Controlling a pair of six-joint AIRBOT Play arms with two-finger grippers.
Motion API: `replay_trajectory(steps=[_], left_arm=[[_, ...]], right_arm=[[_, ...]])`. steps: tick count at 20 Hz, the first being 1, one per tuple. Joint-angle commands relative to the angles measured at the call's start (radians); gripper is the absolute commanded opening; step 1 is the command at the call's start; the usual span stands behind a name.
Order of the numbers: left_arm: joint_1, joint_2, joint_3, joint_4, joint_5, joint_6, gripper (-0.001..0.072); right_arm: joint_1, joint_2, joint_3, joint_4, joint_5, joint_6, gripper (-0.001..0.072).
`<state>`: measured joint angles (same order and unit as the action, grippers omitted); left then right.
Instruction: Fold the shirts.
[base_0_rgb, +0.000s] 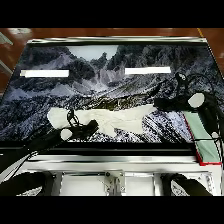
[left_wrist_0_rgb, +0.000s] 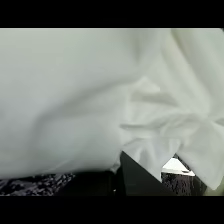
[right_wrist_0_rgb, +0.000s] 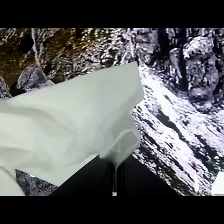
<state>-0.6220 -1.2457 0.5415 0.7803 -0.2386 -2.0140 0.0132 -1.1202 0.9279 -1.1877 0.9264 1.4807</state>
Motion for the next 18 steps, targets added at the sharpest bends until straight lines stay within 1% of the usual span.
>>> replay_trajectory(steps=[1, 3, 5, 7, 10, 12, 13, 14, 16, 18], left_arm=[[-0.001, 0.06, 0.025, -0.003, -0.045, 0.158, 0.0046], [0.008, 0.167, 0.04, -0.003, -0.062, 0.222, 0.0045], [0.036, 0.316, 0.068, 0.011, -0.06, 0.261, 0.0045], [0.091, 0.495, 0.128, 0.013, -0.058, 0.312, 0.0044], [0.203, 0.724, 0.28, 0.016, -0.057, 0.331, 0.0044], [0.27, 0.83, 0.397, 0.016, -0.058, 0.331, 0.0045], [0.295, 0.864, 0.446, 0.016, -0.059, 0.34, 0.0045], [0.315, 0.891, 0.489, 0.016, -0.063, 0.346, 0.0045], [0.338, 0.924, 0.548, 0.016, -0.097, 0.345, 0.0045], [0.341, 0.945, 0.571, 0.016, -0.187, 0.344, 0.0045]], right_arm=[[0.0, 0.0, 0.0, -0.009, 0.006, 0.0, 0.0066], [0.0, 0.019, 0.002, -0.005, 0.006, 0.0, 0.0066], [0.0, 0.074, 0.034, -0.003, 0.005, 0.0, 0.0066], [0.0, 0.161, 0.115, -0.004, -0.008, -0.024, 0.0066], [0.0, 0.315, 0.308, -0.004, -0.102, -0.035, 0.0065], [0.0, 0.393, 0.429, -0.004, -0.165, -0.032, 0.0065], [0.0, 0.42, 0.488, -0.004, -0.166, -0.018, 0.0065], [0.0, 0.439, 0.531, -0.003, -0.155, -0.003, 0.0065], [0.0, 0.475, 0.594, -0.005, -0.086, 0.005, 0.0065], [0.0, 0.503, 0.637, -0.047, 0.013, 0.004, 0.0065]])
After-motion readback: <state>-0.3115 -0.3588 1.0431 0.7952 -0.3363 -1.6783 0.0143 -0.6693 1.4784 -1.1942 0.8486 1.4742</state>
